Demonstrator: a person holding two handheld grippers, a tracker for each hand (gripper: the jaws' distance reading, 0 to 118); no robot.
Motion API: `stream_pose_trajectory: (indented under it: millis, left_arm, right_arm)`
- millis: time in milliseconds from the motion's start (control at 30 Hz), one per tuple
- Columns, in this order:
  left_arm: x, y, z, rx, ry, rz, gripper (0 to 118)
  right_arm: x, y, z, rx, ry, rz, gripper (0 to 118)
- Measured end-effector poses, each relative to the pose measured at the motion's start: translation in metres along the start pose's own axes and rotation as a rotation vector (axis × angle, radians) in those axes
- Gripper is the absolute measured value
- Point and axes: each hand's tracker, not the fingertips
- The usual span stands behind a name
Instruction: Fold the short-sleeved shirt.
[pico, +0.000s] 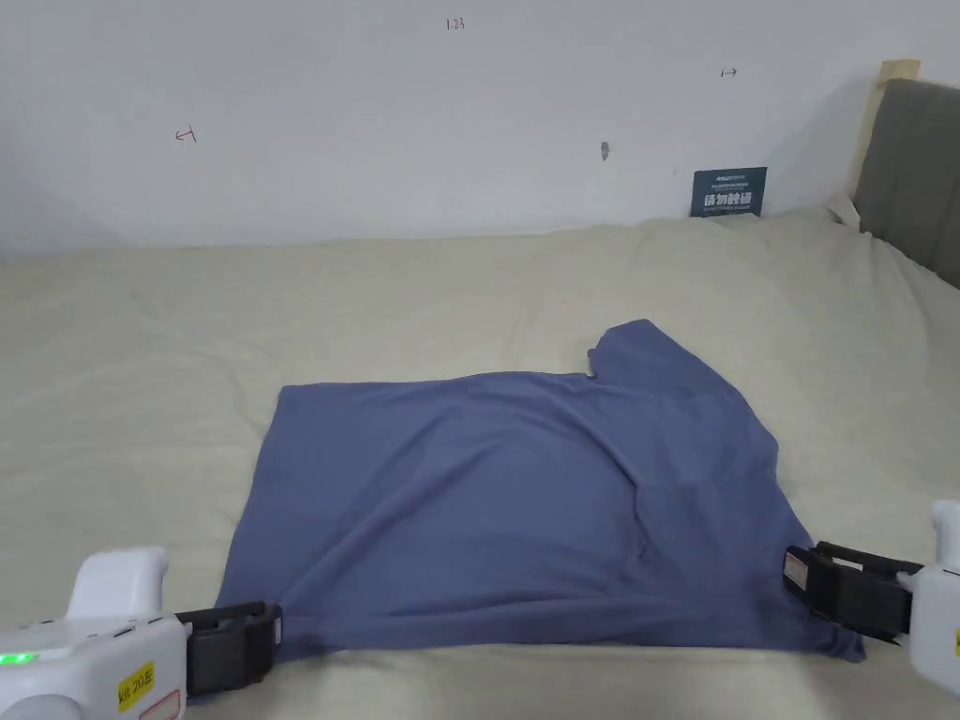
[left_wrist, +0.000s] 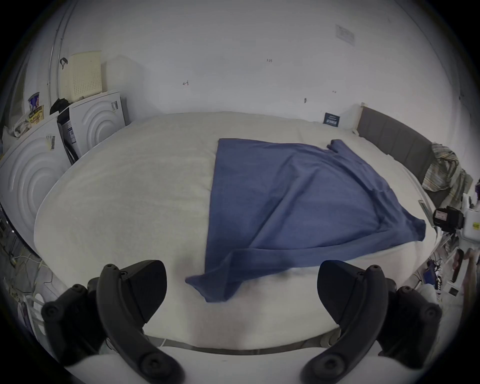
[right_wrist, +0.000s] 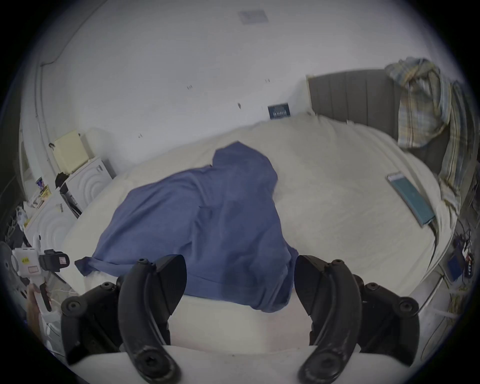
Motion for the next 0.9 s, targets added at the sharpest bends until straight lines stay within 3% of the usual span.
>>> stream_pose_trajectory:
  millis: [33,100,133,167,233,500,533,567,600,633,767,833,900]
  left_arm:
    - [0.002,-0.003,0.006,0.006,-0.008,0.0,97]
    - [0.01,-0.012,0.018,0.035,0.007,-0.001,38]
    - [0.015,-0.017,0.021,0.052,0.047,-0.022,15]
    - [0.017,-0.023,0.024,0.059,0.094,-0.042,10]
    - [0.02,-0.033,0.027,0.05,0.119,-0.061,5]
    - [-0.006,-0.03,-0.004,-0.009,0.146,-0.007,4]
    - [-0.01,-0.028,-0.008,-0.018,0.16,-0.032,17]
    - [-0.012,-0.027,-0.012,-0.011,0.162,-0.042,54]
    - [-0.016,-0.026,-0.019,-0.002,0.167,-0.05,74]
    - [-0.022,-0.02,-0.026,-0.004,0.161,-0.042,81]
    - [-0.033,-0.015,-0.051,-0.051,0.1,0.06,81]
    - [-0.031,-0.016,-0.063,-0.075,0.106,0.058,73]
    - [-0.025,-0.019,-0.071,-0.085,0.12,0.048,2]
  right_arm:
    - [-0.004,-0.003,0.006,0.029,0.018,0.019,71]
    - [-0.011,-0.008,0.014,0.064,0.01,0.043,20]
    - [-0.014,-0.013,0.016,0.066,0.017,0.029,5]
    - [-0.016,-0.018,0.017,0.066,0.023,0.028,3]
    - [-0.019,-0.024,0.02,0.027,0.092,0.021,0]
    - [-0.021,-0.039,0.011,-0.007,0.07,-0.026,0]
    - [-0.021,-0.038,0.008,-0.014,0.07,-0.027,0]
    - [-0.02,-0.038,0.007,-0.02,0.067,-0.035,0]
    - [-0.019,-0.038,0.005,-0.028,0.073,-0.044,0]
    - [-0.017,-0.039,0.003,-0.035,0.076,-0.055,0]
    - [-0.014,-0.041,-0.004,-0.056,0.059,-0.074,0]
    - [-0.012,-0.043,-0.006,-0.069,0.057,-0.097,0]
    - [-0.008,-0.045,-0.006,-0.068,0.061,-0.112,0]
